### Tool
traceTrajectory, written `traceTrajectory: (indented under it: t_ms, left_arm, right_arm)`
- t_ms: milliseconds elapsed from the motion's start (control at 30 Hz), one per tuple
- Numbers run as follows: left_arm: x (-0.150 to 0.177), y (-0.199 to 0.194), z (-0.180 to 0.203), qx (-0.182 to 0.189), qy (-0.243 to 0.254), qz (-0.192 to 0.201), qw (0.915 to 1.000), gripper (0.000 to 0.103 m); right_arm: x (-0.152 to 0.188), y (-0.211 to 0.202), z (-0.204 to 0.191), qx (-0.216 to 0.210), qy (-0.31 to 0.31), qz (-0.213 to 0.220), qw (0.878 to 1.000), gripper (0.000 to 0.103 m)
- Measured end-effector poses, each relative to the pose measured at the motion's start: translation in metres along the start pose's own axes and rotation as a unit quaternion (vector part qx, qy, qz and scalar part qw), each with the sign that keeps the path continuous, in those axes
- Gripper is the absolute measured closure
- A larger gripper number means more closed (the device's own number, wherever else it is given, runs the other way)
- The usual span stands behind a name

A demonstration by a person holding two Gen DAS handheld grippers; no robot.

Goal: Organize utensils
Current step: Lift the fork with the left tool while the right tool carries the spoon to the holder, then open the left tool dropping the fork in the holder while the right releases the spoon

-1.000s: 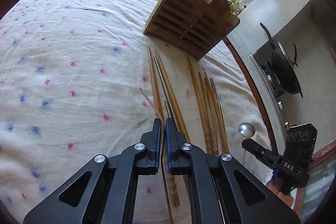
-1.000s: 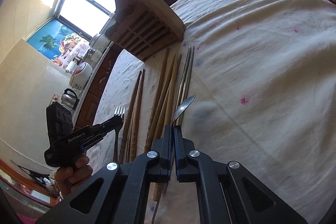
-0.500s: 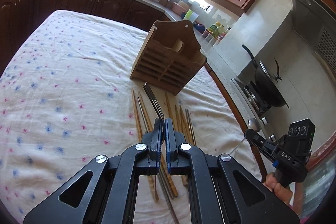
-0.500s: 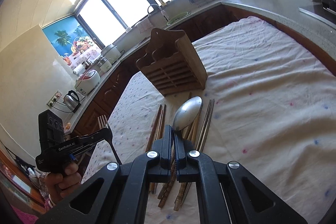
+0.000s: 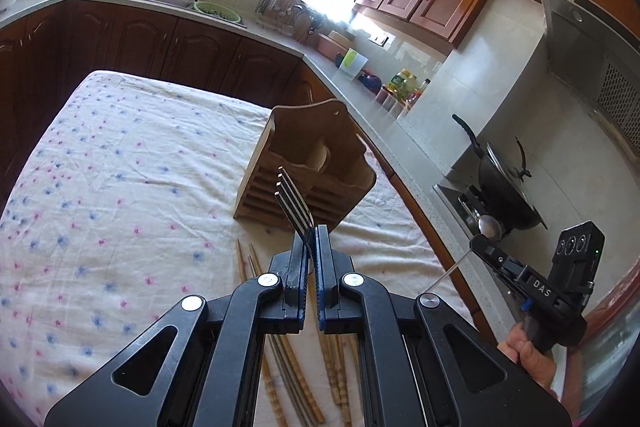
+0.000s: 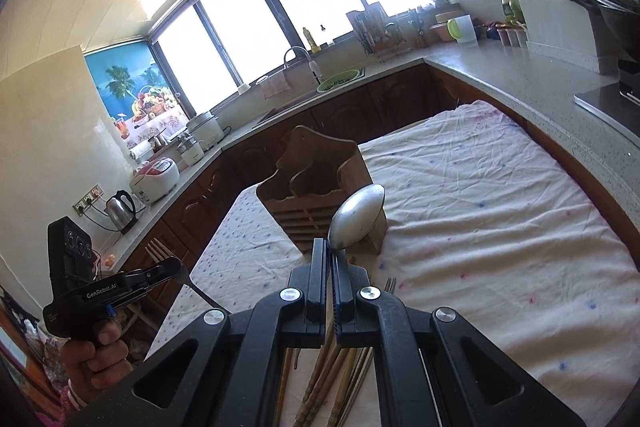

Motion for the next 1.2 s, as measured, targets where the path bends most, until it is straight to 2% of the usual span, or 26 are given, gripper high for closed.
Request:
traceTrajectory:
  t_ms: [300,400,500,633,867,1033,1200]
  left_arm:
    - [-0.089,0.016,0.015,0.019,0.013,0.05,0.9985,0.101]
    - [-0.119,0.033,0.014,0.021,0.012,0.064,0.9977,0.101]
    - [-0.135,0.055,0.008,0.012,0.012,0.069,0.9975,0.101]
    - [-0.136,0.088,-0.002,-0.001,0.022,0.069,0.9974,0.101]
    - [-0.109,0.131,-0.022,-0.037,0.036,0.04,0.9978,0.101]
    - [-0.091,0.145,-0.032,-0.045,0.03,0.019,0.9984,0.1]
    - [-0.089,0.145,-0.031,-0.046,0.03,0.021,0.9983,0.1]
  right_arm:
    - [-0.08,0.015,-0.009,0.026,-0.046,0.084,0.995,0.101]
    - [-0.106,0.025,-0.015,0.038,-0.069,0.113,0.99,0.101]
    - [-0.118,0.048,-0.022,0.054,-0.1,0.122,0.986,0.101]
    - [-0.111,0.087,-0.023,0.064,-0.121,0.102,0.985,0.101]
    - [-0.078,0.135,-0.016,0.074,-0.149,0.054,0.985,0.101]
    - [-0.07,0.151,-0.003,0.076,-0.137,0.023,0.987,0.101]
    - [-0.067,0.159,0.001,0.067,-0.126,0.004,0.99,0.101]
Point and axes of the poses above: each gripper's, at about its wrist camera, not at the fingertips, and y roughly the way its jaws point, z to its right, x to its underside, the point moved 5 cm from there along y, roughly the way its jaws point, and after that the axes turned 3 degrees about -z, right-handed, at the moved point
